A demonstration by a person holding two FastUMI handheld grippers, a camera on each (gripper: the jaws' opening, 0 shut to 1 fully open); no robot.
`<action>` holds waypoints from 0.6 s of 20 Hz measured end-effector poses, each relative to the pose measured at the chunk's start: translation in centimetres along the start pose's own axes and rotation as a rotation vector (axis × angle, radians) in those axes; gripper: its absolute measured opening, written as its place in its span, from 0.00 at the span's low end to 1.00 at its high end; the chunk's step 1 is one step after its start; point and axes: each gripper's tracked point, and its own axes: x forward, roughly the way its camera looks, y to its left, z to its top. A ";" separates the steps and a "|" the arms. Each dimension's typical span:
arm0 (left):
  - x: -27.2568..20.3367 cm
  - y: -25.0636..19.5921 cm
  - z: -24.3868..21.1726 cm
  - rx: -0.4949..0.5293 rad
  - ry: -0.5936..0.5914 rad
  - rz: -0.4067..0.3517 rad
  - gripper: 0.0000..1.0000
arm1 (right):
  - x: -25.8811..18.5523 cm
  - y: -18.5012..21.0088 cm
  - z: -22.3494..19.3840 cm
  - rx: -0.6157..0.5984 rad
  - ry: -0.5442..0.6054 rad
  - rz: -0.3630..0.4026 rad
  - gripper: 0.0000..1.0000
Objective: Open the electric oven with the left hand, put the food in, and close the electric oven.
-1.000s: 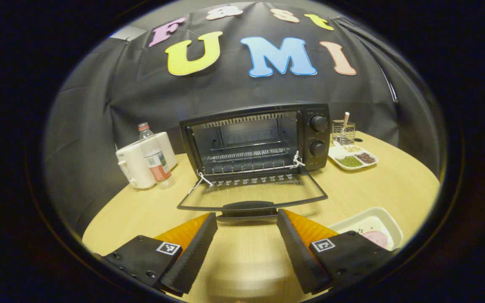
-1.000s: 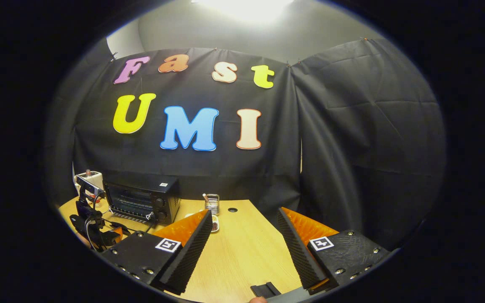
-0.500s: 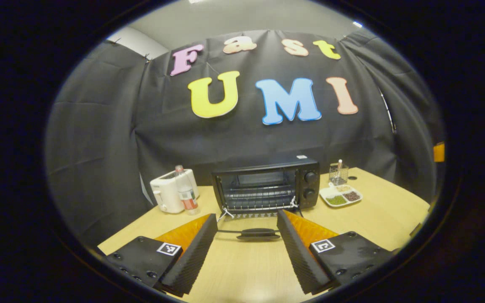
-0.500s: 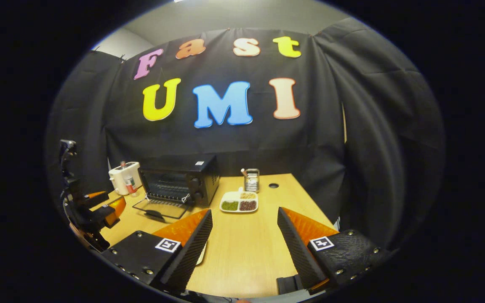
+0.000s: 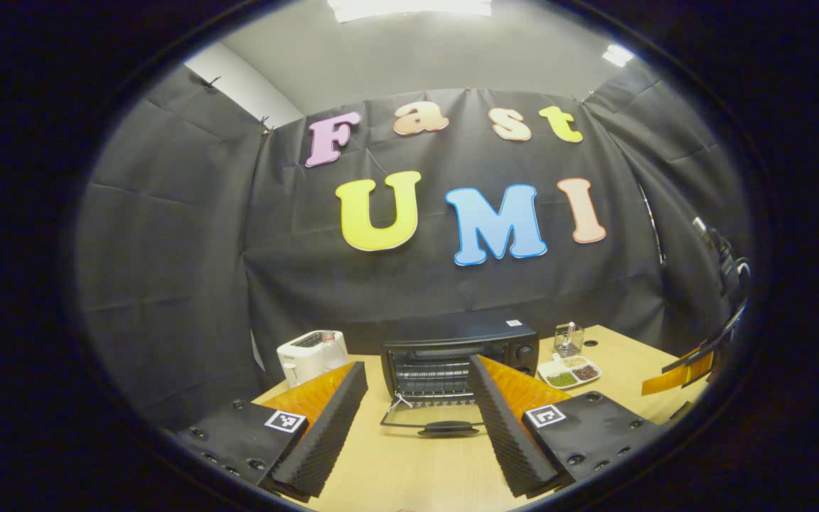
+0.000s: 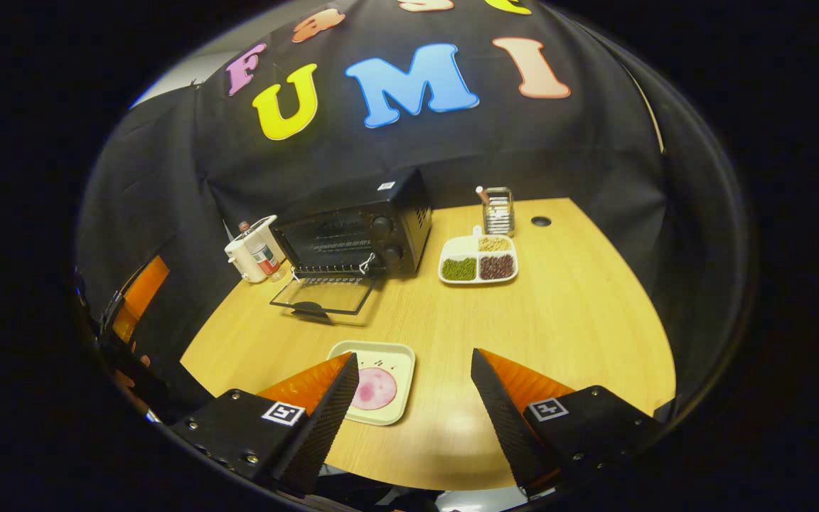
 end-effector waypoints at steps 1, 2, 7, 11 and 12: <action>-0.1 0.6 0.8 -0.002 -0.011 0.009 1.00 | 0.8 0.1 -0.5 0.020 0.039 0.020 0.98; -0.1 1.2 1.2 -0.007 -0.018 0.017 1.00 | 1.6 0.2 -1.1 0.030 0.079 0.032 0.98; -0.9 4.6 1.6 -0.008 -0.021 0.090 0.96 | 5.1 0.4 -4.0 0.074 0.253 0.086 0.98; -1.5 6.9 1.5 0.002 -0.014 0.143 1.00 | 7.6 0.3 -5.8 0.151 0.361 0.106 0.98; -1.7 7.4 1.4 0.002 -0.010 0.156 0.96 | 8.3 0.4 -6.5 0.180 0.386 0.107 0.98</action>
